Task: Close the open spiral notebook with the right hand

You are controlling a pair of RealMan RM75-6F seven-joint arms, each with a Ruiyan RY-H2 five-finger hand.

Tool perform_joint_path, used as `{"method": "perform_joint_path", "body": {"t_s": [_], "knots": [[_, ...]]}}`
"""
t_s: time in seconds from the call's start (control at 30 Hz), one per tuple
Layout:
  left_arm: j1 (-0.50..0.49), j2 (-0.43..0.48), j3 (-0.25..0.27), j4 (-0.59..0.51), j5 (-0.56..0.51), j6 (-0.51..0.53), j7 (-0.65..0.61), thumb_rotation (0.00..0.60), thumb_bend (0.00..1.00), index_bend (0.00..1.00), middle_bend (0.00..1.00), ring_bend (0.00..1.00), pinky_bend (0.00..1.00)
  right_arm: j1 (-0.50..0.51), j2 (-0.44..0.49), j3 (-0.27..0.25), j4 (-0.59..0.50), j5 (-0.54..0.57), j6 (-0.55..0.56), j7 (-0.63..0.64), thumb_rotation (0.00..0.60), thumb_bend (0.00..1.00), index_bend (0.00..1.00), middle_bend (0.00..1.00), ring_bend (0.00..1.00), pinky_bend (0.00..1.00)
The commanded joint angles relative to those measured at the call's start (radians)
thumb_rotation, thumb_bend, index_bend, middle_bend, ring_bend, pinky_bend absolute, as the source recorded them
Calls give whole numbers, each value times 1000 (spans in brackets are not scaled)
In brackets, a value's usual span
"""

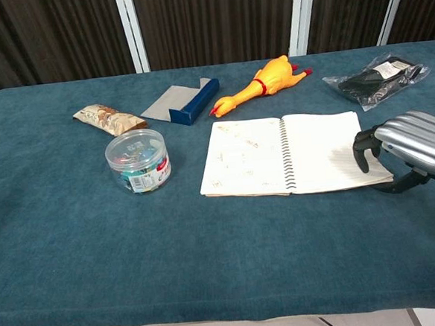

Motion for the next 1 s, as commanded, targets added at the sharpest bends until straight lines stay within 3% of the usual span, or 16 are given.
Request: {"method": "perform_joint_path", "body": {"t_s": [0.03,0.63,0.77,1.0], "knots": [[0,0,0,1,0,0,0,600,519,214,191,160,382,0,-1,-1,1,-1,1,4,600,298,580,438,441,481],[-4,0,-2,-1,2,-3,-4,600,519,214,191,160,383,8,-8,17,28,8,17,-27,600,310,572,438,433,481],[-7,-1,-2,1,1,-10,-4,600,519,214,192,160,382,13,1,18,28,9,8,-58,600,310,500,424,363,465],[-7,0,-1,0,3,-8,-5,600,520,214,192,161,383,31,39,40,-46,34,-37,-131,600,310,384,305,233,390]]}}
